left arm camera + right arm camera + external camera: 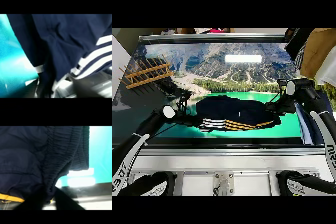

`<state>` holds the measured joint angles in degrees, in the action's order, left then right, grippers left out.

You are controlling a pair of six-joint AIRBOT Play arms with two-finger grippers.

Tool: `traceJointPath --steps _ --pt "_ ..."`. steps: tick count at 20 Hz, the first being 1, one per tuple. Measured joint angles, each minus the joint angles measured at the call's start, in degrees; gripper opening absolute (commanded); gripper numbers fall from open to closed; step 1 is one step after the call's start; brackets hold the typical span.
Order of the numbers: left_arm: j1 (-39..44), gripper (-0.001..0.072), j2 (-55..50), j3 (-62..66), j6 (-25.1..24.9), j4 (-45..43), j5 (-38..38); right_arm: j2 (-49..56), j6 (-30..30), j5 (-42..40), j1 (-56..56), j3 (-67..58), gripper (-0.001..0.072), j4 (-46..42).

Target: Fold the clothes and pants, and hang the long-sleeved shirts on hangers.

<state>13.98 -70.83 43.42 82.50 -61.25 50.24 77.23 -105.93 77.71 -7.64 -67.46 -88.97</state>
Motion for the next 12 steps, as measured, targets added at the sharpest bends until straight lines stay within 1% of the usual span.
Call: traceJointPath --steps 3,7,8,10,11,12 --pt "-2.1 0.0659 1.77 1.25 0.02 0.96 1.95 -0.94 1.66 -0.2 0.98 -1.25 0.072 0.85" --pt "-6.69 0.0659 8.92 4.92 0.26 1.49 4.85 -4.31 7.02 1.31 6.97 -4.74 0.072 2.08" --pt "-7.48 0.0593 10.86 5.6 0.52 1.64 5.33 -4.87 8.7 1.86 9.46 -5.09 0.072 3.19" --pt "-8.26 0.0104 14.38 6.38 1.11 1.75 6.01 -5.29 12.26 2.64 14.82 -4.68 0.072 7.3" --pt "-8.2 0.0004 15.76 6.6 1.46 1.81 6.19 -5.2 14.36 2.47 17.84 -3.78 0.072 10.27" --pt "-7.74 0.0003 17.0 6.78 1.62 1.86 6.19 -4.81 16.5 1.75 20.65 -2.56 0.072 13.25"
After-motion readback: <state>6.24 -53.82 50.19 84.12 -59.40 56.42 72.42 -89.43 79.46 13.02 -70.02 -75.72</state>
